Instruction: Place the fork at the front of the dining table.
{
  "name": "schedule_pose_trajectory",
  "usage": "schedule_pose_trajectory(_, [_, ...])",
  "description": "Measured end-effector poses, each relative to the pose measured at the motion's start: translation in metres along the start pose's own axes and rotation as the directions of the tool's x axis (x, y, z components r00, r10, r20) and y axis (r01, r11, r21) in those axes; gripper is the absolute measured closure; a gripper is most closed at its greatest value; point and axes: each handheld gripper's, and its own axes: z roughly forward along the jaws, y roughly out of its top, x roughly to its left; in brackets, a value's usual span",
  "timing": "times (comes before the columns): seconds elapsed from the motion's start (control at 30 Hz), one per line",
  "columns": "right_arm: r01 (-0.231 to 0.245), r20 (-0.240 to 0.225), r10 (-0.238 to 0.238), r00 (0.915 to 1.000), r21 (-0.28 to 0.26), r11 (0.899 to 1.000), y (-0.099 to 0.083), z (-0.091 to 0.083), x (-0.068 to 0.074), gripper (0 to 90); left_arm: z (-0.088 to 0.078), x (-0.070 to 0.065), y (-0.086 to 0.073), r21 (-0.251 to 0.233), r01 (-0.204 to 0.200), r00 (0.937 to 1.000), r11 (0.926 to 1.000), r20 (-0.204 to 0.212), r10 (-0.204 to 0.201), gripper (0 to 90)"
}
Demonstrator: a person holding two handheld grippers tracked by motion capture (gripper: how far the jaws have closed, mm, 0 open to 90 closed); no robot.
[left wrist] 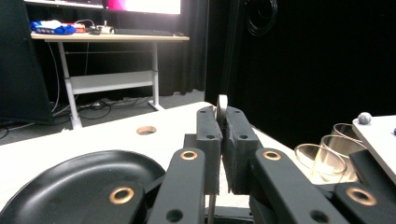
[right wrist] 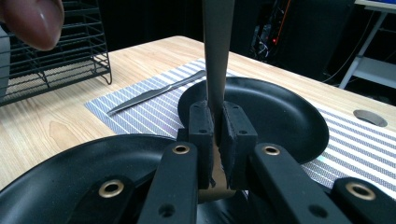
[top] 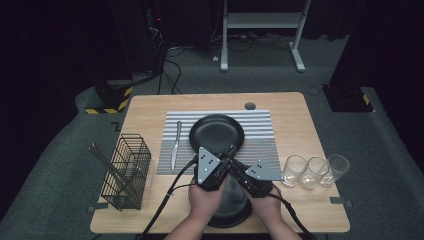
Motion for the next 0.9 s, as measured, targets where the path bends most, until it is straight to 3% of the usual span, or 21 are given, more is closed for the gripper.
schedule_pose_trajectory(0.9, [-0.012, 0.010, 0.012, 0.9999, 0.022, 1.000, -0.0027, 0.0023, -0.0036, 84.2, -0.0067, 0.0016, -0.0020, -0.001, 0.002, 0.9999, 1.0000, 0.014, -0.002, 78.9])
